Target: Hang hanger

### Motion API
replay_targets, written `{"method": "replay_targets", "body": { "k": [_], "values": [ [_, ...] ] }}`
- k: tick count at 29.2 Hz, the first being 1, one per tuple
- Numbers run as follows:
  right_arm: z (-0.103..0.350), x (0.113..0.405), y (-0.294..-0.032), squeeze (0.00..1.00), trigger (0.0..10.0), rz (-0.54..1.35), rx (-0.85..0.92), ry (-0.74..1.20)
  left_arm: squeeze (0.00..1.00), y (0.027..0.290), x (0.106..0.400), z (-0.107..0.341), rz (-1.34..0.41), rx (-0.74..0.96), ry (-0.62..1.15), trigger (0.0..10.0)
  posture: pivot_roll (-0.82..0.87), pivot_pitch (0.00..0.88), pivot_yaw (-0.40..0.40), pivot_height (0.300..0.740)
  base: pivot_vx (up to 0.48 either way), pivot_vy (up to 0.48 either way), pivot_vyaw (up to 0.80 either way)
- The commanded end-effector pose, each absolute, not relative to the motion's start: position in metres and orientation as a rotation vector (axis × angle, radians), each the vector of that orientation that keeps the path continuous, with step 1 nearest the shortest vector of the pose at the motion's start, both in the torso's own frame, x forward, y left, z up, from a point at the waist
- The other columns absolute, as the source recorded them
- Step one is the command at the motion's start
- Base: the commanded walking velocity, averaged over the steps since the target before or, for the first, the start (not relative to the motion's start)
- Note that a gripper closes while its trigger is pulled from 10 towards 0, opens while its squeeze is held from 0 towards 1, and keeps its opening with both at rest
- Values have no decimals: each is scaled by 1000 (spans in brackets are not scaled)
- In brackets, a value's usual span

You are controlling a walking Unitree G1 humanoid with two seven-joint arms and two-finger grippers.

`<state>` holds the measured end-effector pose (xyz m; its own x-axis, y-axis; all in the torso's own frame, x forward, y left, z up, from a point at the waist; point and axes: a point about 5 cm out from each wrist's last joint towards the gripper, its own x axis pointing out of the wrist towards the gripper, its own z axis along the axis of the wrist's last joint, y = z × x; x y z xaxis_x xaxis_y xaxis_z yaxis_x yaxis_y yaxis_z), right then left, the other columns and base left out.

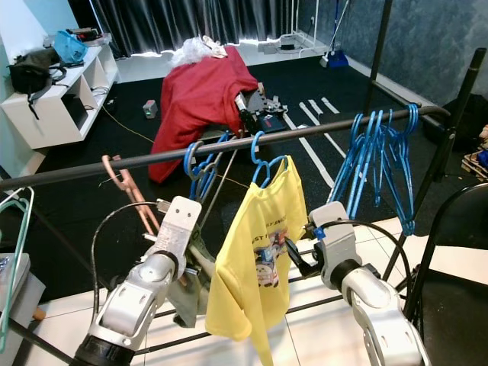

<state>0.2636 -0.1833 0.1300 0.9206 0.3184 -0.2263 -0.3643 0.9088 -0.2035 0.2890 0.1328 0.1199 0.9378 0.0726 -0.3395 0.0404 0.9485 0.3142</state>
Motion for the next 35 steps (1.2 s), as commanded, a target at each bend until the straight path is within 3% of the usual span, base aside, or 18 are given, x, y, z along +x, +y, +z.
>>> {"method": "replay_targets", "body": {
  "k": [1,2,3,4,5,9,18,28,35],
  "values": [
    [130,263,-181,0,10000,362,-243,192,0,163,285,126,113,359,356,0,-149,35,66,740,0,0,0],
    [130,263,-181,0,10000,363,-242,192,0,185,281,127,170,384,364,0,-149,35,66,740,0,0,0],
    [130,263,-181,0,10000,363,-242,192,0,185,281,127,170,384,364,0,-149,35,66,740,0,0,0],
    [130,263,-181,0,10000,366,-242,193,0,219,275,126,254,423,391,0,-139,37,61,740,0,0,0],
    [130,263,-181,0,10000,366,-242,193,0,219,275,126,254,423,391,0,-139,37,61,740,0,0,0],
    [131,264,-182,0,10000,367,-245,194,0,276,263,115,385,463,473,0,-142,38,58,740,0,0,0],
    [131,264,-182,0,10000,365,-248,194,0,291,260,104,406,462,520,0,-146,38,59,740,0,0,0],
    [131,264,-182,0,10000,355,-255,191,0,337,256,93,531,403,603,0,-160,27,72,740,0,0,0],
    [131,264,-182,0,10000,354,-253,190,0,348,250,92,574,381,621,0,-156,28,73,740,0,0,0]
  ]
}}
